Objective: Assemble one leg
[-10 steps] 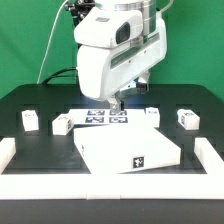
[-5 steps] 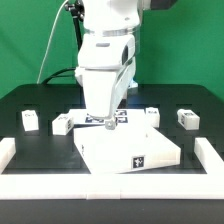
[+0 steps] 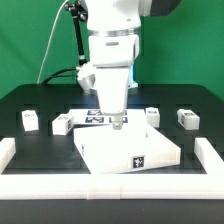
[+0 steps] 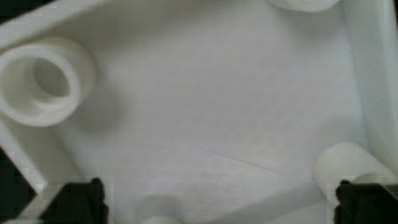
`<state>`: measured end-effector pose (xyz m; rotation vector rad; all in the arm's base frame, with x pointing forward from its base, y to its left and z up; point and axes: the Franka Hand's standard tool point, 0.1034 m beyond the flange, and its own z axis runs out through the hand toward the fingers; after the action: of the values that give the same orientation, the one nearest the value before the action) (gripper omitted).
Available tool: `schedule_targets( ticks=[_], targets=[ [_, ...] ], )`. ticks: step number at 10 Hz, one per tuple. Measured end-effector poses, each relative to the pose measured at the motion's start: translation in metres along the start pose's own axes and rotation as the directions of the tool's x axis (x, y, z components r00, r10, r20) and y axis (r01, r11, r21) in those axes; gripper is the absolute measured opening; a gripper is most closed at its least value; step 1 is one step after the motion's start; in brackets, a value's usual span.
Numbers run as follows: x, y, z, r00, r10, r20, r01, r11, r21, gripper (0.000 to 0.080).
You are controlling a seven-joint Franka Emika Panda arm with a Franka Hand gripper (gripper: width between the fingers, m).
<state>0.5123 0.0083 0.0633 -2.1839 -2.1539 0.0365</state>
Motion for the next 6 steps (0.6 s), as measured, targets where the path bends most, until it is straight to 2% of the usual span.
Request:
schedule_targets(
  ticks=[2, 6],
  targets=[
    [0.0019, -0.0113, 0.0078, 0.998, -0.059, 0.009, 0.059, 0.998, 0.033, 0.065],
    [0.0006, -0.0115, 0.0085, 0.998, -0.055, 0.008, 0.054, 0.998, 0.035, 0.065]
  ],
)
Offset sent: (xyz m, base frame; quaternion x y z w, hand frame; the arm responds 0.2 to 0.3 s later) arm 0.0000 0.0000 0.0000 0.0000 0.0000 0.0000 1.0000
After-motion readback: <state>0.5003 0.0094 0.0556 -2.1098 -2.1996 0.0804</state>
